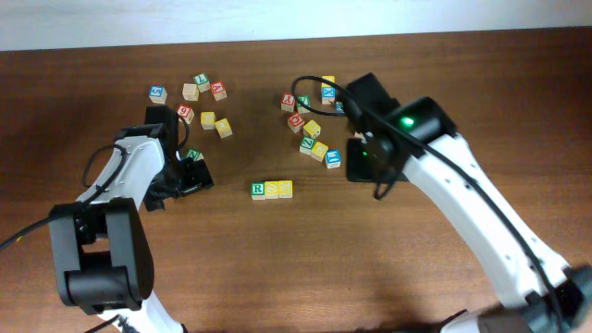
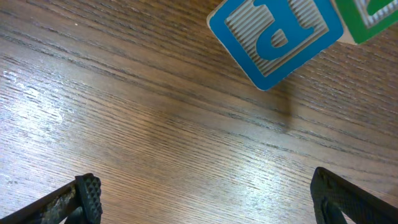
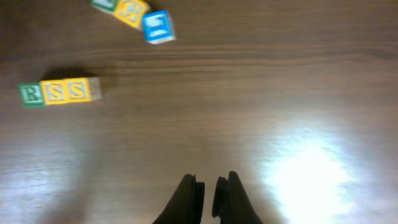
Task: Spell out RSS
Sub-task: 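Lift the right gripper up and away to the right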
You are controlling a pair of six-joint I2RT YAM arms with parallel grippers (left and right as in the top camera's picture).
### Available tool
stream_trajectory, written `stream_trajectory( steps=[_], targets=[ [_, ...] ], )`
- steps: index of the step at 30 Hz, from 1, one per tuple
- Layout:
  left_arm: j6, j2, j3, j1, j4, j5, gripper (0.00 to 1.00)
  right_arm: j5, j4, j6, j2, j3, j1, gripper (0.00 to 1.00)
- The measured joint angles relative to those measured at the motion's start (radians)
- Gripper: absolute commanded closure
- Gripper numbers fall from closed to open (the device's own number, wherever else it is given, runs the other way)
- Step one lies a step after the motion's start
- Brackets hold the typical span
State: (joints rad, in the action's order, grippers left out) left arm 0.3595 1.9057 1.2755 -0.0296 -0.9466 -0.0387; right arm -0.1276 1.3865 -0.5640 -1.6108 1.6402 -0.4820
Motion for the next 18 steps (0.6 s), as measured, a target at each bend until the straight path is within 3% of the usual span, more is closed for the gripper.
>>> stream_trajectory(
  steps=[4,9,10,11,12,18],
  targets=[
    [0.0,0.0,0.0,0.0,0.0,0.0,0.01,-0.048,0.029,0.0,0.057,0.0,0.0,0.95],
    [0.0,0.0,0.0,0.0,0.0,0.0,0.01,-0.067,0.031,-0.004,0.109,0.0,-0.006,0.83],
    [0.0,0.0,0.0,0.0,0.0,0.0,0.01,-0.07,0.034,-0.008,0.129,0.0,-0.009,0.77],
    [0.0,0.0,0.0,0.0,0.0,0.0,0.01,-0.074,0.037,-0.009,0.15,0.0,-0.01,0.44],
    [0.0,0.0,0.0,0.0,0.0,0.0,0.01,-0.082,0.042,-0.01,0.174,0.0,-0.01,0.02],
    [0.0,0.0,0.0,0.0,0.0,0.0,0.01,-0.139,0.105,-0.042,0.318,0.0,-0.01,0.02]
  ],
)
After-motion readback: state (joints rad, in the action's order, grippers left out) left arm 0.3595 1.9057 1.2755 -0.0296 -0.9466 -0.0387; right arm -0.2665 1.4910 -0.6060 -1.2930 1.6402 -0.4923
